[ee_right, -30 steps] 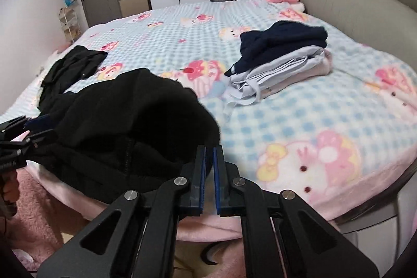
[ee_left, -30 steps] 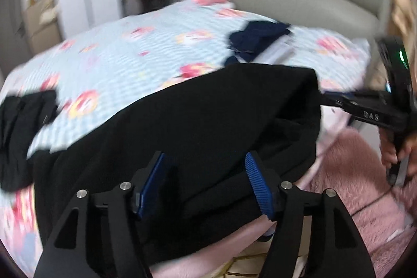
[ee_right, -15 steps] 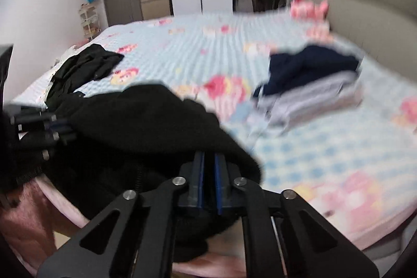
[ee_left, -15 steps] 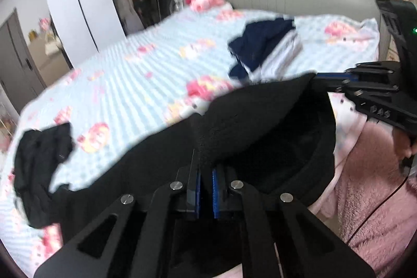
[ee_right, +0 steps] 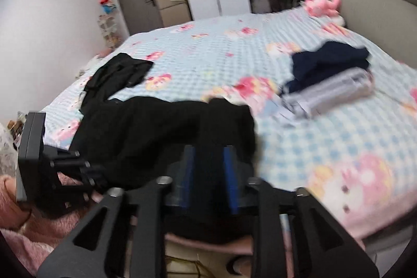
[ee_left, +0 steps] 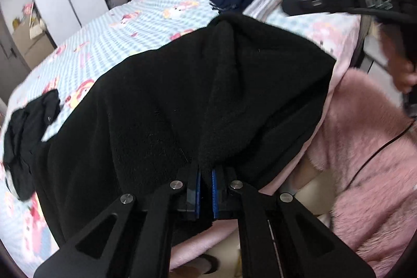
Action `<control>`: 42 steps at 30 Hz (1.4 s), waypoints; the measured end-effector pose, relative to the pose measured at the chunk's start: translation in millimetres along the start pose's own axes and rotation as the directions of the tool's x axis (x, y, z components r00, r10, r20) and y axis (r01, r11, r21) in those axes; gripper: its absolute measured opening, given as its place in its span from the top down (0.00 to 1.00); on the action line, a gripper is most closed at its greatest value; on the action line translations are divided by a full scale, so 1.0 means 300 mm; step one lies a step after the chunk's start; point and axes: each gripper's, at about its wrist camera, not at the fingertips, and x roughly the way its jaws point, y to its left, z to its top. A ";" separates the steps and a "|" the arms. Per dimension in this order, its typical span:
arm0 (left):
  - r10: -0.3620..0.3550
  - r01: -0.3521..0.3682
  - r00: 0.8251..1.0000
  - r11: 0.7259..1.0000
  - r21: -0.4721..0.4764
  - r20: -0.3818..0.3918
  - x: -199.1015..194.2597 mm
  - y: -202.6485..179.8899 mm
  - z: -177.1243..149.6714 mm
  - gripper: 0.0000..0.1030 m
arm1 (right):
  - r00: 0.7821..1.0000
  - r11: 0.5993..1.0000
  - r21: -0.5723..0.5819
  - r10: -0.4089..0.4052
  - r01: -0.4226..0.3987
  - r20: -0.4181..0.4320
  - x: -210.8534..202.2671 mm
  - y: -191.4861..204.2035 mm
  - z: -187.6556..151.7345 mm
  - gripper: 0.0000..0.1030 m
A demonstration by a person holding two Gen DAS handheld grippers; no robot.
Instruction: Fold clothes
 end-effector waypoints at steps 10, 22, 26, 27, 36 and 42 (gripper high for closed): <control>-0.066 0.066 0.998 0.989 -0.135 0.005 -0.022 -0.005 -0.147 0.90 | 0.976 0.991 0.087 -0.081 0.100 -0.202 0.250 -0.057 -0.140 0.56; -0.302 0.385 0.911 0.867 -0.316 0.281 -0.167 0.210 0.000 0.55 | 0.984 0.996 0.049 -0.061 0.070 -0.169 0.188 0.006 -0.162 0.55; -0.197 0.244 0.964 0.925 -0.291 0.181 -0.035 0.177 0.155 0.56 | 0.983 0.994 0.089 -0.054 0.070 -0.178 0.194 -0.001 -0.173 0.56; -0.211 0.249 0.966 0.918 -0.310 0.151 0.001 0.178 0.163 0.56 | 0.982 0.994 0.092 -0.048 0.066 -0.183 0.189 -0.004 -0.180 0.56; -0.171 0.177 0.984 0.941 -0.287 0.046 0.129 0.042 -0.003 0.59 | 0.993 0.980 0.186 0.086 -0.070 -0.081 0.078 -0.128 -0.070 0.54; -0.169 0.181 0.983 0.939 -0.294 0.065 0.120 0.064 -0.052 0.59 | 0.986 0.934 0.334 0.157 -0.128 -0.061 0.244 -0.255 0.070 0.34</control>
